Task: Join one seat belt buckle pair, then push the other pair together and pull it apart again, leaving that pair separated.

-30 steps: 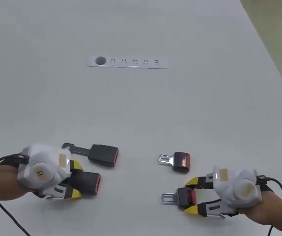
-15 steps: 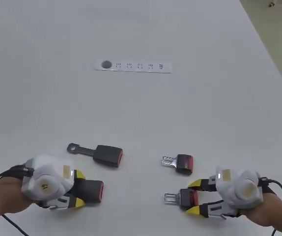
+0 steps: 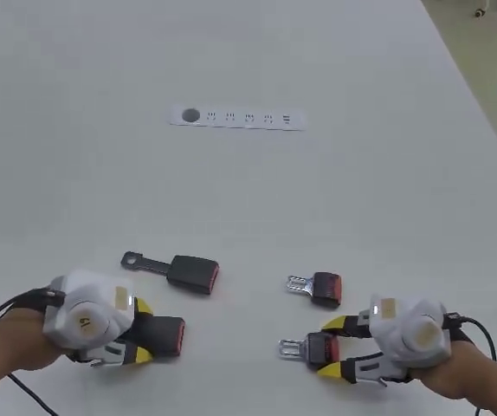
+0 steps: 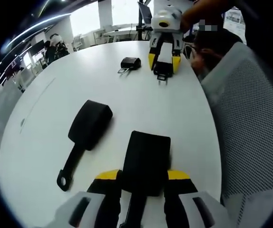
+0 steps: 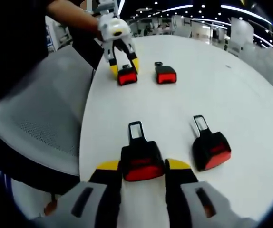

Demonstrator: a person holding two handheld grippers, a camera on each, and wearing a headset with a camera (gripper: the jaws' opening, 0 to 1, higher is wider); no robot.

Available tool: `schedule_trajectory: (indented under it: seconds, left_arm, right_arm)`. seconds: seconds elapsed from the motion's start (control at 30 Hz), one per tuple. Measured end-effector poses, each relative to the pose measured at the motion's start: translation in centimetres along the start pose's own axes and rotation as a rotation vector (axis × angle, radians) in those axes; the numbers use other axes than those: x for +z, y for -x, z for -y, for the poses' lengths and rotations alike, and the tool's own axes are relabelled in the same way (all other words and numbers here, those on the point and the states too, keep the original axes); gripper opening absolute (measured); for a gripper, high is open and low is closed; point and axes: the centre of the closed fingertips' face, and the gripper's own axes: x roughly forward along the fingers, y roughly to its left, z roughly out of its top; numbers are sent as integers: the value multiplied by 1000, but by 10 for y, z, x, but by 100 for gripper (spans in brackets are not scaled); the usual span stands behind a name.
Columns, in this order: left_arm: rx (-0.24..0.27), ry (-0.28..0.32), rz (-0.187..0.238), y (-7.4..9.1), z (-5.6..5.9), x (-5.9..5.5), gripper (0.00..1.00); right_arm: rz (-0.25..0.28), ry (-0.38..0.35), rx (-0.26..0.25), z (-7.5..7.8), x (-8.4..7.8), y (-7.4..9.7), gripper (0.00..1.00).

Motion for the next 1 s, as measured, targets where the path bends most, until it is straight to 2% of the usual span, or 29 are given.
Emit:
schedule_trajectory:
  seconds: [0.23,0.37,0.73,1.0]
  left_arm:
    - [-6,-2,-6,0,0,0,36]
    - [-9,-1,-10,0,0,-1,36]
    - [-8,5,-19,0,0,-2,36]
    - [-6,8,-26,0,1,-2,36]
  right_arm:
    - [21,24,13,-3,20,-15,35]
    - [15,20,5,-4,27,-22,35]
    - [59,20,10,-11,52,-44,35]
    - [69,18,10,-18,71,-61,35]
